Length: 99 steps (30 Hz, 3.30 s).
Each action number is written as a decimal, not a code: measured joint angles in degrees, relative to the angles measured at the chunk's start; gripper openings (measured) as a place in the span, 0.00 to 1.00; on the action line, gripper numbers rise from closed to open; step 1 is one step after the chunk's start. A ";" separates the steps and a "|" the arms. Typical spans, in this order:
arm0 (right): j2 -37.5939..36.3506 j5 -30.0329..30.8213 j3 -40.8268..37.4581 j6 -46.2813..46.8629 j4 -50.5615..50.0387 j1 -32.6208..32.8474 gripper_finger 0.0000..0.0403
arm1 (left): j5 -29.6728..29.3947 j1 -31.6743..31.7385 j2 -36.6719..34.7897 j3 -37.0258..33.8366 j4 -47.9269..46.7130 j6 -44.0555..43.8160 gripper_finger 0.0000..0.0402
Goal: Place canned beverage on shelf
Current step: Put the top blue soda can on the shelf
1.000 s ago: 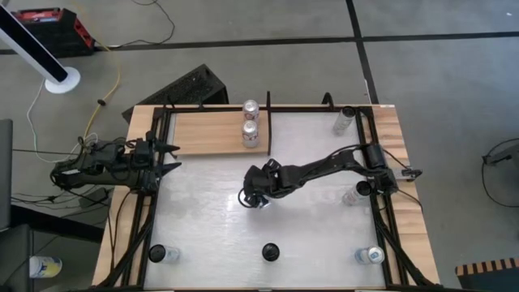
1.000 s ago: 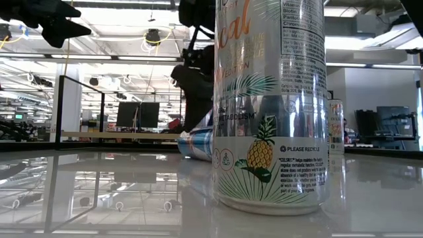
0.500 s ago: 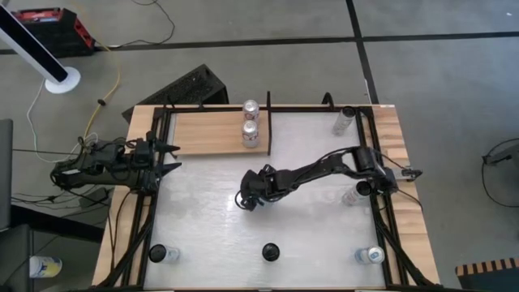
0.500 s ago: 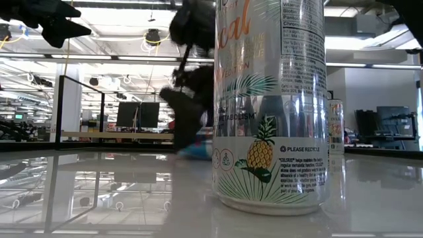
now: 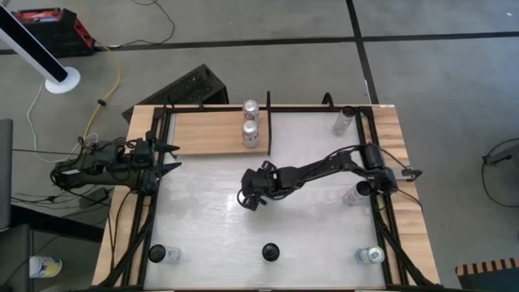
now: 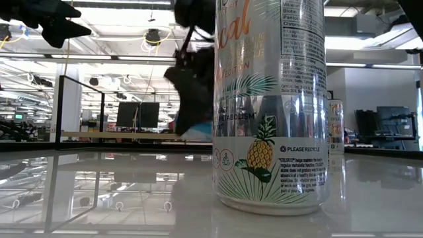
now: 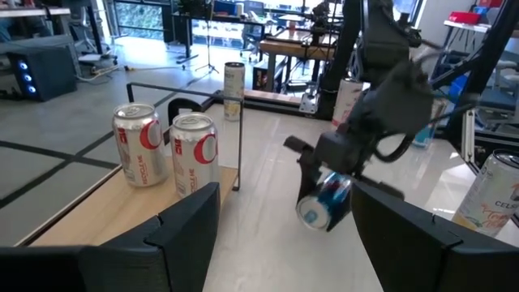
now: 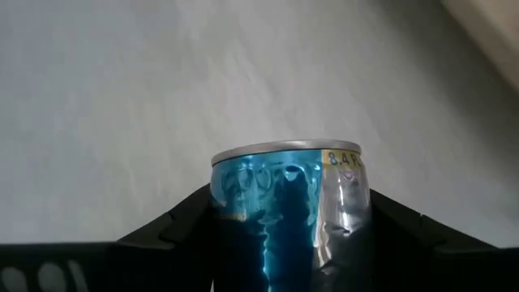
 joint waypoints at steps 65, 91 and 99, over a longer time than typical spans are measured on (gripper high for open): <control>13.48 -3.27 -23.19 -25.19 110.83 3.85 0.72 | 0.06 -0.02 0.01 0.00 -0.07 -0.01 0.65; -4.13 -18.82 -6.45 -34.00 44.05 -0.02 0.73 | 0.06 0.00 0.00 0.00 -0.05 0.00 0.65; -3.43 -23.62 -6.47 -29.84 41.37 -0.29 0.73 | 0.06 0.00 0.00 0.00 -0.05 0.00 0.65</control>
